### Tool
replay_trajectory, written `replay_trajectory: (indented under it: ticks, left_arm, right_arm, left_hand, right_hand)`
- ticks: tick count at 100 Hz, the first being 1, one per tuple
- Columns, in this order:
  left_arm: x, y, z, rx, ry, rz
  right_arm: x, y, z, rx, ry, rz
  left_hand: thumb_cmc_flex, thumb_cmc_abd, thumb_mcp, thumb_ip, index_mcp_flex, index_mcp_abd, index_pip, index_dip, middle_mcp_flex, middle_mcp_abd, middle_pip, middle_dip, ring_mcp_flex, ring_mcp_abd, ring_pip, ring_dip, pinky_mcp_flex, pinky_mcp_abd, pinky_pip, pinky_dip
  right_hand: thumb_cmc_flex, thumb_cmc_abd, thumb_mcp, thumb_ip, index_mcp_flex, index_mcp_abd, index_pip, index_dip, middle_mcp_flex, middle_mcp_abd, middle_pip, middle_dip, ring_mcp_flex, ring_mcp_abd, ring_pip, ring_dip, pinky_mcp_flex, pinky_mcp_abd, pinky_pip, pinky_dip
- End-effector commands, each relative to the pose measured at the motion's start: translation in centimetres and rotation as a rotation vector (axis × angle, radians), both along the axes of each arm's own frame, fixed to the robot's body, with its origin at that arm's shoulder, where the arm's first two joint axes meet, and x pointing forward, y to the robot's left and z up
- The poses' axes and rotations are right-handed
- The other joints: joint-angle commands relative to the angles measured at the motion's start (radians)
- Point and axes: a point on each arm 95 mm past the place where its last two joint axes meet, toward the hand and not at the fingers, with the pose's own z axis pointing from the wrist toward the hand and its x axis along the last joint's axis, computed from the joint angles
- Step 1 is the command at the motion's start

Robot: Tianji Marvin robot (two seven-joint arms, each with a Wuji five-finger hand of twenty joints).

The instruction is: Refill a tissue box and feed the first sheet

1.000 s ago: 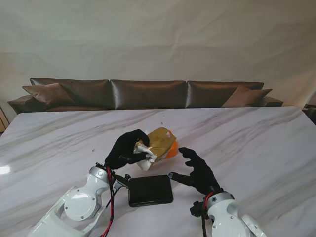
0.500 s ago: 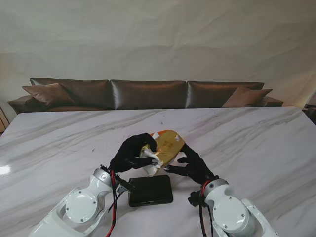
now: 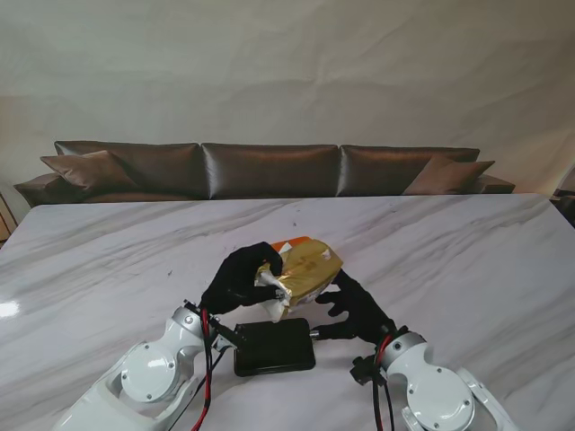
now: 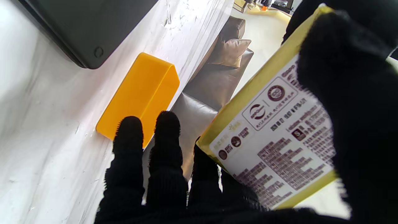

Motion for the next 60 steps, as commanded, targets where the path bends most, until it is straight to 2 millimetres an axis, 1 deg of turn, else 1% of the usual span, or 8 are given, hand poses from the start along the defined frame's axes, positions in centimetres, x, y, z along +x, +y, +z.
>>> replay_trajectory:
  ticks: [1, 10, 22, 27, 35, 51, 55, 60]
  left_arm:
    - [0.1, -0.3, -0.7, 0.008, 0.020, -0.010]
    - [0.2, -0.4, -1.0, 0.010, 0.030, -0.009]
    - [0.3, -0.6, -1.5, -0.001, 0.046, -0.006]
    - [0.3, -0.7, -1.7, -0.002, 0.052, -0.004]
    - [0.3, -0.7, -1.9, -0.001, 0.061, -0.002]
    - [0.1, -0.9, -2.4, -0.011, 0.083, 0.001]
    - [0.1, -0.8, -2.5, -0.016, 0.088, 0.003]
    - [0.1, -0.8, -2.6, -0.020, 0.095, 0.008]
  right_arm:
    - [-0.6, 0.9, 0.4, 0.016, -0.012, 0.033]
    - [-0.9, 1.3, 0.6, 0.036, -0.031, 0.017]
    - [-1.0, 2.2, 0.8, 0.059, -0.068, -0.032]
    - [-1.1, 2.5, 0.8, 0.062, -0.082, -0.055]
    - [-1.2, 3.0, 0.7, 0.088, -0.090, -0.083]
    - [-1.4, 3.7, 0.7, 0.105, -0.117, -0.149]
    - [-1.5, 3.8, 0.7, 0.108, -0.124, -0.162]
    - [-1.7, 4.0, 0.8, 0.121, -0.128, -0.175]
  left_hand:
    - [0.252, 0.196, 0.287, 0.111, 0.048, 0.015, 0.081, 0.041, 0.147, -0.082, 0.160, 0.125, 0.158, 0.029, 0.173, 0.025, -0.004, -0.296, 0.153, -0.008]
    - [0.253, 0.197, 0.285, 0.110, 0.047, 0.015, 0.081, 0.042, 0.146, -0.083, 0.160, 0.125, 0.157, 0.029, 0.172, 0.025, -0.004, -0.296, 0.152, -0.009]
    - [0.254, 0.197, 0.284, 0.110, 0.047, 0.016, 0.080, 0.043, 0.147, -0.080, 0.160, 0.125, 0.155, 0.030, 0.170, 0.024, -0.004, -0.295, 0.151, -0.010]
    - [0.254, 0.196, 0.284, 0.109, 0.047, 0.017, 0.080, 0.043, 0.145, -0.080, 0.160, 0.125, 0.154, 0.032, 0.170, 0.024, -0.004, -0.295, 0.151, -0.010]
    - [0.254, 0.199, 0.282, 0.109, 0.047, 0.017, 0.080, 0.044, 0.146, -0.081, 0.160, 0.125, 0.154, 0.029, 0.170, 0.022, -0.004, -0.294, 0.150, -0.011]
    - [0.255, 0.200, 0.280, 0.108, 0.046, 0.018, 0.079, 0.044, 0.146, -0.081, 0.159, 0.124, 0.153, 0.030, 0.170, 0.021, -0.005, -0.293, 0.149, -0.012]
    - [0.255, 0.199, 0.280, 0.108, 0.046, 0.018, 0.079, 0.044, 0.146, -0.080, 0.159, 0.124, 0.153, 0.030, 0.170, 0.021, -0.005, -0.292, 0.148, -0.013]
    - [0.256, 0.200, 0.279, 0.108, 0.046, 0.018, 0.079, 0.045, 0.145, -0.080, 0.159, 0.124, 0.152, 0.030, 0.169, 0.020, -0.005, -0.291, 0.147, -0.013]
  right_hand:
    - [-0.045, -0.040, 0.029, -0.022, 0.068, -0.212, 0.075, 0.021, 0.069, -0.045, 0.031, 0.017, 0.035, -0.033, 0.010, 0.014, 0.007, -0.014, 0.023, 0.024]
    - [-0.068, -0.015, 0.019, -0.023, 0.074, -0.206, 0.230, -0.003, 0.138, -0.037, 0.048, 0.051, 0.080, -0.035, 0.026, 0.033, 0.024, -0.007, 0.053, 0.025]
    - [-0.080, 0.077, -0.032, -0.017, 0.166, -0.230, 0.468, -0.017, 0.279, -0.036, 0.104, 0.104, 0.191, -0.040, 0.090, 0.070, 0.072, -0.003, 0.122, 0.028]
    - [-0.104, 0.155, -0.072, -0.011, 0.236, -0.269, 0.559, 0.003, 0.349, -0.037, 0.133, 0.135, 0.237, -0.034, 0.132, 0.095, 0.096, 0.002, 0.154, 0.026]
    - [-0.091, 0.168, -0.089, -0.005, 0.334, -0.300, 0.661, 0.046, 0.452, -0.046, 0.206, 0.206, 0.301, -0.026, 0.219, 0.148, 0.126, 0.001, 0.208, 0.028]
    - [-0.038, 0.218, -0.132, 0.020, 0.640, -0.340, 0.858, 0.150, 0.683, -0.053, 0.326, 0.336, 0.445, -0.009, 0.398, 0.226, 0.219, 0.017, 0.323, 0.025]
    - [0.014, 0.244, -0.189, -0.077, 0.692, -0.365, 0.925, 0.092, 0.733, -0.052, 0.356, 0.380, 0.473, -0.004, 0.445, 0.240, 0.236, 0.022, 0.352, 0.012]
    - [0.079, 0.293, -0.267, -0.070, 0.737, -0.407, 1.048, 0.011, 0.798, -0.033, 0.393, 0.418, 0.508, 0.008, 0.504, 0.257, 0.256, 0.033, 0.381, 0.009]
